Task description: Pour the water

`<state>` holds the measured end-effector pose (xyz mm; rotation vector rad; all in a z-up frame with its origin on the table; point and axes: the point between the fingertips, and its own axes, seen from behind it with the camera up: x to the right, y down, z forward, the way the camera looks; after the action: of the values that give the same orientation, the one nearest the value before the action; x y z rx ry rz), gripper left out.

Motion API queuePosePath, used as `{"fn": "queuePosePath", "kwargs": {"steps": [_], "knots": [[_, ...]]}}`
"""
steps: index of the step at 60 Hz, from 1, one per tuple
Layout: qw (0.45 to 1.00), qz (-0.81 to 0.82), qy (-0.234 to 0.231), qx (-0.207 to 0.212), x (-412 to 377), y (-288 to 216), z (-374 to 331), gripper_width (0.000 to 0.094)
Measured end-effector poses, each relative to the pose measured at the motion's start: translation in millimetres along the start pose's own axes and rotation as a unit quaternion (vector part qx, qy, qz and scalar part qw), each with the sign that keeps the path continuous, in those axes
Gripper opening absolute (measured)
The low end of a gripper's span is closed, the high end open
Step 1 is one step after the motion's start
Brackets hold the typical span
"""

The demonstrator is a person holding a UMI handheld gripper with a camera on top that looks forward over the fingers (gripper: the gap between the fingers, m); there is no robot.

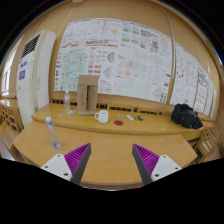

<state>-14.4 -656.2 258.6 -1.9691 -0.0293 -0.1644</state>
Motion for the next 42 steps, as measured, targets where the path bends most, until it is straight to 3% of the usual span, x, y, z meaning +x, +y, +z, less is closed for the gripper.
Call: {"fn": "queuePosePath", "kwargs": {"steps": [14,26,34,42], "knots": [[0.999,-0.019,-0.02,-0.043,-51,85,26,0.0852],[0.995,-0.024,-0.059,-0.08,-156,154,52,0.0853],[0.993,0.009,-0.087,-0.078,-248,157,94,0.0851],[0.993,0.02,-0.102,-0.049,-323,130,154,0.085]]}}
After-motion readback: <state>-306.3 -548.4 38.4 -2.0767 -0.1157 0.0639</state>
